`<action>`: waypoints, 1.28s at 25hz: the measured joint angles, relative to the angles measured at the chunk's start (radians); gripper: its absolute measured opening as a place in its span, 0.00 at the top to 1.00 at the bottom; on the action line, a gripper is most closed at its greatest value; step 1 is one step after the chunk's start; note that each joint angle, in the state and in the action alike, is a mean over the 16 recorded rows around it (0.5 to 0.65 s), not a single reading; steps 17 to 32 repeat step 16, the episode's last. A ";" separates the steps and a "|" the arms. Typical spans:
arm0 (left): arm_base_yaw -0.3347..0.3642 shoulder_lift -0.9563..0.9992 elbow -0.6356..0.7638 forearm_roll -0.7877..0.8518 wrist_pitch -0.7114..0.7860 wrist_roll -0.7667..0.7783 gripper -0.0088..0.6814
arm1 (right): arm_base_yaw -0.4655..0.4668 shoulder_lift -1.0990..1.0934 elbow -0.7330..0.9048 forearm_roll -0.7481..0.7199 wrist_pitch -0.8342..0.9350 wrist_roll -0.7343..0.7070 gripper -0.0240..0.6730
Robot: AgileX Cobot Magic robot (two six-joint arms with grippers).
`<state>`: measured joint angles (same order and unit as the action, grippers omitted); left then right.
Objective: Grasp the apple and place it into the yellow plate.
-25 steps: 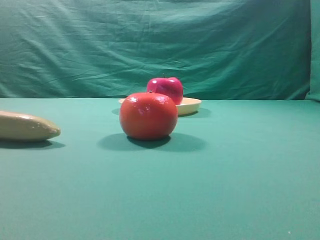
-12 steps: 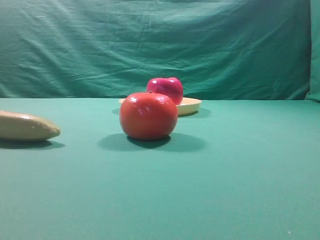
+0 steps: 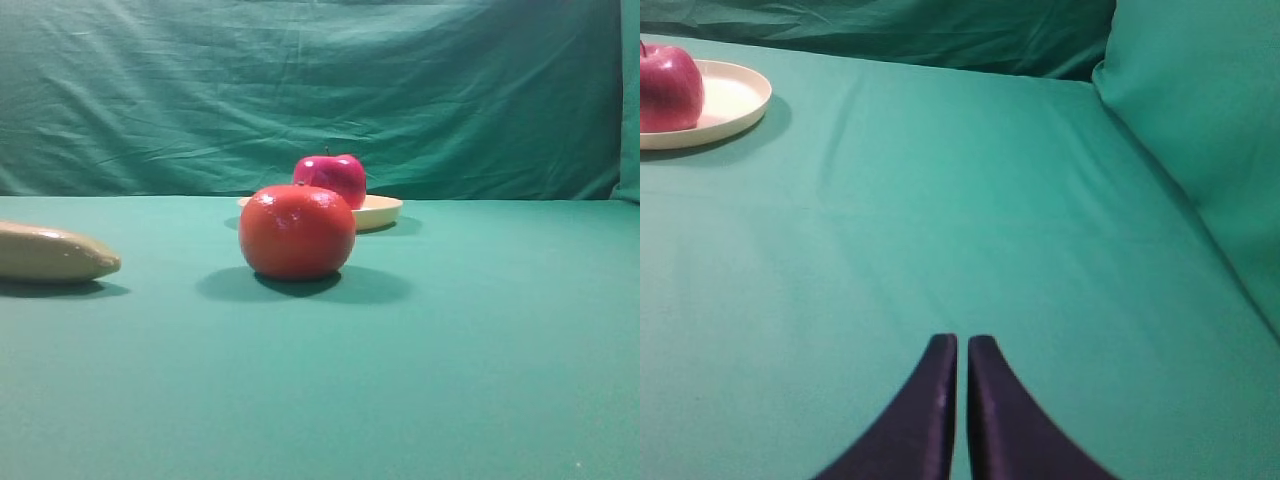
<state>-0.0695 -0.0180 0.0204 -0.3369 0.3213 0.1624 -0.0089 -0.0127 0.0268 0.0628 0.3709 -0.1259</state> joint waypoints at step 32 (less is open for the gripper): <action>0.000 0.000 0.000 0.000 0.000 0.000 0.76 | -0.001 0.000 0.000 0.000 0.000 0.000 0.97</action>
